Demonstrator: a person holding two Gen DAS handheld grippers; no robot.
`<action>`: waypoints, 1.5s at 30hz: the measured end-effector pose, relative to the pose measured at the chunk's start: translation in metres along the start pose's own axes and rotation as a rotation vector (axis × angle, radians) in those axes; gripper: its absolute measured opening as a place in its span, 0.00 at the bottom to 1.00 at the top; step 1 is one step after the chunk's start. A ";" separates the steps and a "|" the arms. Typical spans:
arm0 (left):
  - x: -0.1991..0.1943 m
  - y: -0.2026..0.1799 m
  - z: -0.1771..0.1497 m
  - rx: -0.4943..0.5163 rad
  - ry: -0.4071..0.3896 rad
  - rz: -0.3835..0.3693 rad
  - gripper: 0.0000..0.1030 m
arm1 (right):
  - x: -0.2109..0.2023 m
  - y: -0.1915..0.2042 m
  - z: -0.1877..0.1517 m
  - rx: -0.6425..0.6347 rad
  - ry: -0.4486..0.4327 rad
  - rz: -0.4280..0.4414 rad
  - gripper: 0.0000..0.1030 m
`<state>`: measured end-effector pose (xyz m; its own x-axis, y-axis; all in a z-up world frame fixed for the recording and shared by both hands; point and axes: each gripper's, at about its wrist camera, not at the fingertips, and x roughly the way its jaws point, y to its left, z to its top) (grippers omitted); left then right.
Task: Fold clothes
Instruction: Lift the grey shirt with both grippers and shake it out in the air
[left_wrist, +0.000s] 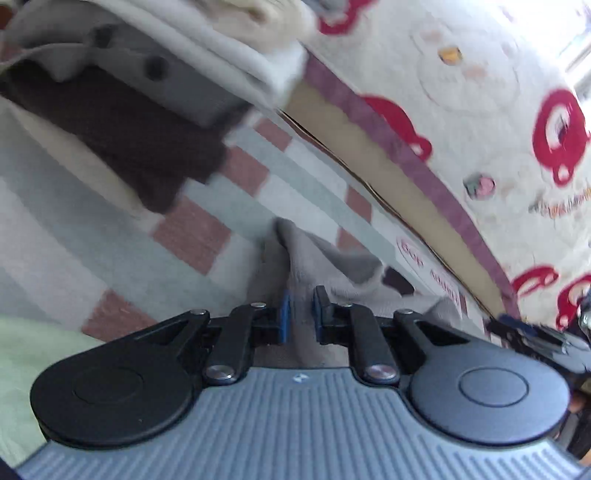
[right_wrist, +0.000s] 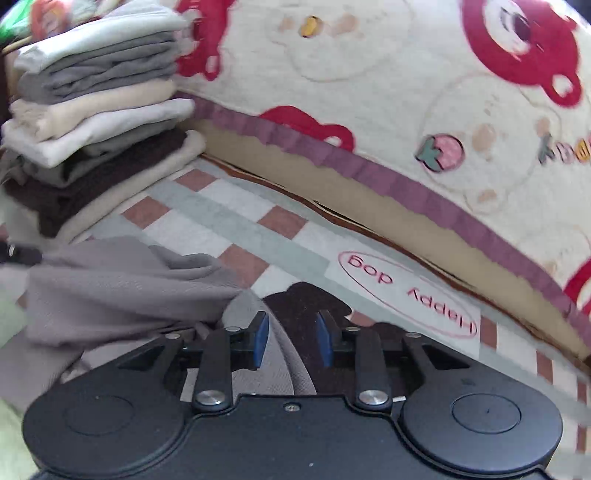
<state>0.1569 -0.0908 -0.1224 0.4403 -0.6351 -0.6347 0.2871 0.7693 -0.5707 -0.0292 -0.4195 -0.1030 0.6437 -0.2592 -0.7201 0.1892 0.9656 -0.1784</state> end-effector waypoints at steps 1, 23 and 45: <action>-0.004 0.004 0.002 -0.005 -0.020 0.036 0.12 | -0.005 0.002 -0.001 -0.027 -0.002 0.018 0.37; 0.004 -0.039 -0.021 0.264 0.033 -0.135 0.47 | 0.017 0.059 -0.076 -0.318 0.061 -0.029 0.59; 0.048 -0.069 -0.012 0.508 -0.097 -0.053 0.06 | -0.032 -0.005 -0.008 -0.018 -0.208 -0.151 0.03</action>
<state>0.1478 -0.1748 -0.1198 0.4836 -0.6836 -0.5467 0.6773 0.6878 -0.2610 -0.0565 -0.4160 -0.0842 0.7480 -0.3971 -0.5318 0.2824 0.9155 -0.2865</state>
